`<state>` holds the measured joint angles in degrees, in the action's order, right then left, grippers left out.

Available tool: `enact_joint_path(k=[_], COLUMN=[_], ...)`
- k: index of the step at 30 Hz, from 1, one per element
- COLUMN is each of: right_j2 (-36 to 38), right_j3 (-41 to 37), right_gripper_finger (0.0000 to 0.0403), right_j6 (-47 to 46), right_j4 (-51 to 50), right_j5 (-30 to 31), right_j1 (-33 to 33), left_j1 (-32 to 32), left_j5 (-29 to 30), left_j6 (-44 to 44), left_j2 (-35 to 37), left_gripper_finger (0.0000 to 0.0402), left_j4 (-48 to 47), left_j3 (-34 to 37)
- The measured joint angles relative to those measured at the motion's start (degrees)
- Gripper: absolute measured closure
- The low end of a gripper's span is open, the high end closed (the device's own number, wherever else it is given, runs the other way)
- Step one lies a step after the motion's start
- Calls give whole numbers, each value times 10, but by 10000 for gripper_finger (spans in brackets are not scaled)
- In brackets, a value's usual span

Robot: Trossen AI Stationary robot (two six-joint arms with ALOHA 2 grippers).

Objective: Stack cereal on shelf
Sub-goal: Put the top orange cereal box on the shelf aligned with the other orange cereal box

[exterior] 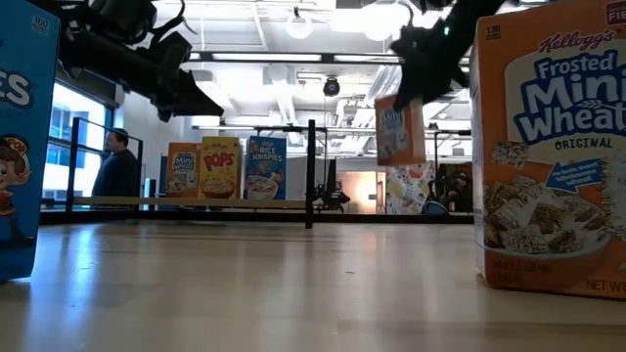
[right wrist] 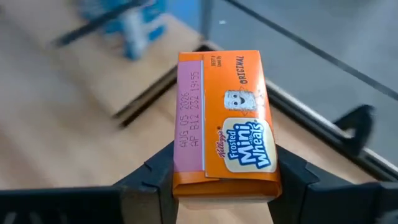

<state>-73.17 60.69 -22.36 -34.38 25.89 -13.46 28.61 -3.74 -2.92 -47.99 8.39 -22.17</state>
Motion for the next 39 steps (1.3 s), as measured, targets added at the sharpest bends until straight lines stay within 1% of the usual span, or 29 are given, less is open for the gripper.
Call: enact_joint_path(k=[4, 7, 10, 13, 16, 20, 24, 28, 34, 39], right_j2=[0, -13, -44, -87, -139, -209, -274, -329, -381, -401], right_j3=[10, 11, 11, 19, 49, 108, 174, 227, 274, 277], right_gripper_finger=[242, 242, 242, 242, 242, 242, 242, 242, 242, 242], right_j6=[-28, -44, -45, -33, -4, 48, 96, 125, 157, 173], right_j4=[-20, -5, 44, 107, 143, 170, 172, 171, 175, 210], right_j5=[0, 0, 7, 5, -8, -31, -58, -97, -123, -154], right_j1=[83, 139, 179, 198, 204, 204, 198, 180, 155, 134], left_j1=[10, 16, 22, 26, 26, 26, 26, 26, 25, 25], left_j5=[-57, -66, -70, -80, -81, -81, -81, -80, -79, -78], left_j6=[0, 5, 12, 15, 16, 16, 19, 21, 29, 40], left_j2=[4, 9, 21, 31, 39, 46, 46, 46, 46, 46], left_gripper_finger=[401, 401, 401, 401, 401, 401, 401, 401, 401, 401], left_j4=[-2, -3, -2, -3, -10, -28, -37, -36, -47, -48], left_j3=[0, 0, 0, 0, 0, 0, 0, 0, 0, 0])
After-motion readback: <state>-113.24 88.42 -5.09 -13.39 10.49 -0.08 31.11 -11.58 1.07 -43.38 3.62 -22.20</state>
